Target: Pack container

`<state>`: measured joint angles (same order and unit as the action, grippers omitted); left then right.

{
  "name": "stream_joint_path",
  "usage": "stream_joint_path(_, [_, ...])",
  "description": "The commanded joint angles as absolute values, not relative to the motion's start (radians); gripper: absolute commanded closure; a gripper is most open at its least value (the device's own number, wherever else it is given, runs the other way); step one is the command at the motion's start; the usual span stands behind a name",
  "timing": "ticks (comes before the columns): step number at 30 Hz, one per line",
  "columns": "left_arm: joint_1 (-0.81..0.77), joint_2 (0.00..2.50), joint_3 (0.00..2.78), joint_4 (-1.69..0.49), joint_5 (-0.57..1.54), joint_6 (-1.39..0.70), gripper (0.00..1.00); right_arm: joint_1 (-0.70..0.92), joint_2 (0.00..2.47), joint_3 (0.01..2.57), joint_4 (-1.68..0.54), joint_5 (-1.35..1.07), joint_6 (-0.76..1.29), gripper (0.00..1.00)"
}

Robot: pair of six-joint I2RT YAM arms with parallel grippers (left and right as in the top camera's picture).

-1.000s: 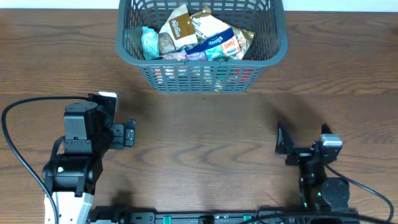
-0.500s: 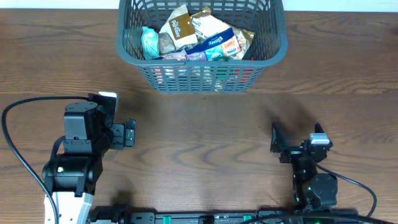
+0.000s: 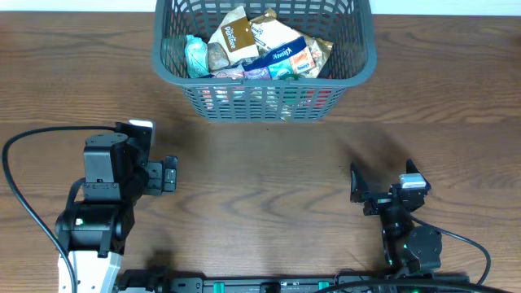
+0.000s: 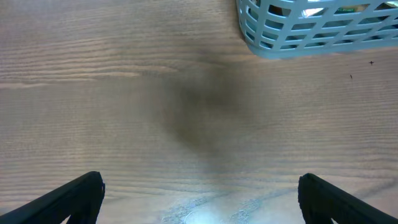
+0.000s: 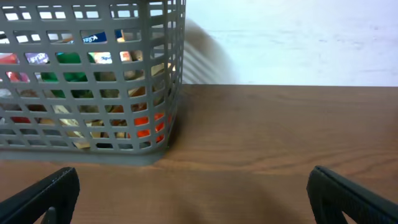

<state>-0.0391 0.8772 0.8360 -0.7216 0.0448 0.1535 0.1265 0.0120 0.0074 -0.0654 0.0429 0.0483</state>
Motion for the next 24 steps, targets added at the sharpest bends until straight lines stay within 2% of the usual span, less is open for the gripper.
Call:
stream_joint_path(1, [-0.033, 0.876, 0.832, -0.720, 0.033, 0.148, 0.02, 0.117, 0.010, 0.006, -0.071, 0.033, 0.036, 0.01])
stream_joint_path(15, [-0.033, 0.865, 0.832, -0.723, 0.022, 0.160, 0.02, 0.117, 0.010, 0.006, -0.071, 0.033, 0.036, 0.01])
stream_joint_path(21, [-0.082, 0.643, 0.793, -0.836, 0.038, 0.146, 0.02, 0.117, 0.010, 0.006, -0.071, 0.033, 0.036, 0.01])
stream_joint_path(24, [-0.102, 0.478, 0.719, -0.817, 0.052, 0.098, 0.02, 0.117, 0.010, 0.006, -0.071, 0.033, 0.036, 0.01])
